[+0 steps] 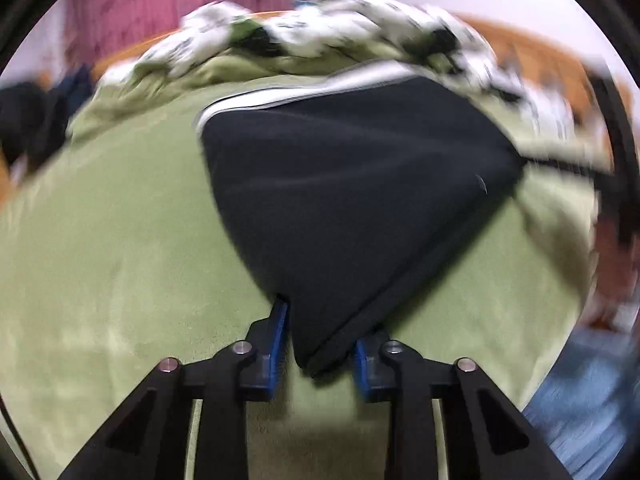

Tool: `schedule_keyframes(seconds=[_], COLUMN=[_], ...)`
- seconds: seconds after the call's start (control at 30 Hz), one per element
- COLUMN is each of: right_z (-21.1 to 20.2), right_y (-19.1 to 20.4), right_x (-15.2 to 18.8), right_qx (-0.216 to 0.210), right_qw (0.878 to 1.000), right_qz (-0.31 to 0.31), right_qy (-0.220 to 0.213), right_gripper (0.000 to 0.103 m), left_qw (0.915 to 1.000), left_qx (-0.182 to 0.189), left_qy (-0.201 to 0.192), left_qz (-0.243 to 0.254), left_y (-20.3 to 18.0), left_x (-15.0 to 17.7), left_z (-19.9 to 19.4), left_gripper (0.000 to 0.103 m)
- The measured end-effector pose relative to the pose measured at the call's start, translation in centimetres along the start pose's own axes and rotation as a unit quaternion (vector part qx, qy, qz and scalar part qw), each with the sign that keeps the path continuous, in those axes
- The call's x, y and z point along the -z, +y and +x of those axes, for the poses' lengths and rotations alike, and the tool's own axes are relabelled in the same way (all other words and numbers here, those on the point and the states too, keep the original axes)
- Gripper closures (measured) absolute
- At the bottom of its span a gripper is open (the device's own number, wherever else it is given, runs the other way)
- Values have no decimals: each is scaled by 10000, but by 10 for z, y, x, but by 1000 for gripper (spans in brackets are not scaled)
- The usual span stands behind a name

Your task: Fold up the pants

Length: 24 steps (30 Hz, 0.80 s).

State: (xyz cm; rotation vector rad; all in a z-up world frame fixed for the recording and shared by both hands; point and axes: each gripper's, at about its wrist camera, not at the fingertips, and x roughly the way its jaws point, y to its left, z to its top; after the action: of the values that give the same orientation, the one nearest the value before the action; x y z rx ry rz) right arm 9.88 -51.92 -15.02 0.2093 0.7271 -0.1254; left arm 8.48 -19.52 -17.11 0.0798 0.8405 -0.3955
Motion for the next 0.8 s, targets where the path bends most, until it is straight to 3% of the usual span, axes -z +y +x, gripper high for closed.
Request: schedule_keyframes(seconds=[0.07, 0.17, 0.23, 0.3, 0.47, 0.63, 0.73, 0.8], right_z=[-3, -3, -2, 0, 28, 89, 122, 130], right_y=[-6, -14, -17, -19, -22, -10, -7, -8], right_x=[1, -2, -13, -26, -76, -105, -100, -98], right_qx=[-37, -144, -155, -169, -409, -814, -1197, -1311], right_qw=[9999, 9995, 9996, 9996, 9991, 9926, 9825, 9810], right_qz=[131, 279, 225, 197, 93, -288, -320, -196], right_qy=[0, 11, -11, -67, -27, 852, 1389, 1418], right_gripper=[49, 49, 45, 29, 21, 21, 17, 14], left_qw=[9991, 9977, 9966, 9950, 9873, 9802, 9668, 9542], left_qx=[217, 570, 718, 723, 874, 942, 1234, 1626], left_qy=[240, 311, 265, 0, -105, 256, 603, 425], left_qz=[-288, -193, -307, -691, -1319, -1724, -2154, -2476], left_y=[8, 17, 33, 51, 75, 91, 102, 109], left_x=[7, 21, 25, 20, -18, -59, -68, -69], left_z=[4, -9, -23, -36, -22, 38, 82, 92], left_gripper=[78, 73, 51, 36, 35, 35, 35, 38])
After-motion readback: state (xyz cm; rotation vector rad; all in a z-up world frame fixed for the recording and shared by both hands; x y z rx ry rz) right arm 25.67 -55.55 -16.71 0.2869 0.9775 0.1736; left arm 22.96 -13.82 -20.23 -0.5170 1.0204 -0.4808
